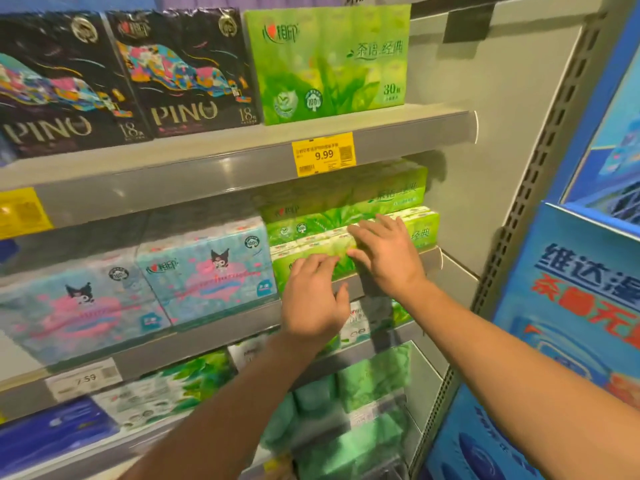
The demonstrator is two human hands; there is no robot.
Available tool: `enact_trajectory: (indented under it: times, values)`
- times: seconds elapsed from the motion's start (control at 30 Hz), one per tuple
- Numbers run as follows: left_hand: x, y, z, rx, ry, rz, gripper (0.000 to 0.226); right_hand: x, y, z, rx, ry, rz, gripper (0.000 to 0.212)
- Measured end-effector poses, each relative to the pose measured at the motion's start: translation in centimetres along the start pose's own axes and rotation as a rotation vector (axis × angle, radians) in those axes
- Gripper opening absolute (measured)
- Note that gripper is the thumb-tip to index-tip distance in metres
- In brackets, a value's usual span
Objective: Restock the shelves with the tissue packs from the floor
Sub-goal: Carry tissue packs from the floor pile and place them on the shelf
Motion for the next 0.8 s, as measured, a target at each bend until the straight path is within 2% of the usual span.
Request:
enact_trajectory:
  times: [0.17,0.33,0.43,0.67,0.8]
  values:
    - [0.1,-1.5,-2.1,-0.133,0.075,-0.019,0.054,-2.2,0.6,-4.9,0.081,0.083,0.14,0.061]
    - [-1.8,-3.2,-6.8,-0.288,0.108,-0.032,0.058,-6.9,1.6,-10.0,0.101,0.052,0.294,0.055]
    - [-4.5,-3.6,-11.0,-0.336,0.076,-0.03,0.057,-10.3,4.8,-12.2,0.045,0.012,0.34,0.053]
    - [-15.2,-0.1,-22.1,-0.522,-0.022,0.098,0.057,-16.5,19.1,-16.6,-0.121,0.048,0.522,0.055]
    - [-20.8,1.1,-25.1,-0.523,-0.07,0.122,0.053,-18.0,23.9,-18.3,-0.122,0.081,0.506,0.056]
Point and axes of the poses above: each hand's wrist, its own z-axis towards the middle knuckle, its own x-axis out of the palm, y = z × x, the point moved 9 cm from there along z, towards the middle knuckle, and after that the axes turned 15 degrees about -z, right-handed, at the moved point
